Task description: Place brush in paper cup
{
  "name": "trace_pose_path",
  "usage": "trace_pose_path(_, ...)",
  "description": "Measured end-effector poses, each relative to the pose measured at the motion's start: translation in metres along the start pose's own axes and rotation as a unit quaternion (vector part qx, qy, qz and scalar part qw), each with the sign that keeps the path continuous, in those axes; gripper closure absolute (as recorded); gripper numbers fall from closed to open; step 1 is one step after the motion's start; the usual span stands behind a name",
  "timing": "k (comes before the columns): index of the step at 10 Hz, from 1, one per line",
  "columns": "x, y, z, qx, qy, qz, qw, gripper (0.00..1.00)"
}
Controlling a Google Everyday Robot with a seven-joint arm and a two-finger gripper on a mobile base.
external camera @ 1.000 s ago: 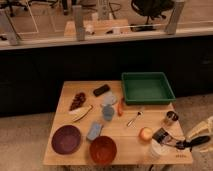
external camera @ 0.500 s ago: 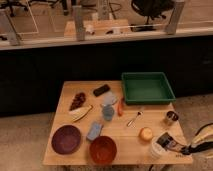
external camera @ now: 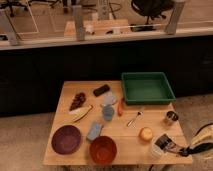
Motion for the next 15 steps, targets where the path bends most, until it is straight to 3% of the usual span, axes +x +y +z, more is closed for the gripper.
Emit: trace_pose_path(15,0.028,0.000,0.014,0.000,-0.021,0.014,0.9997,0.98)
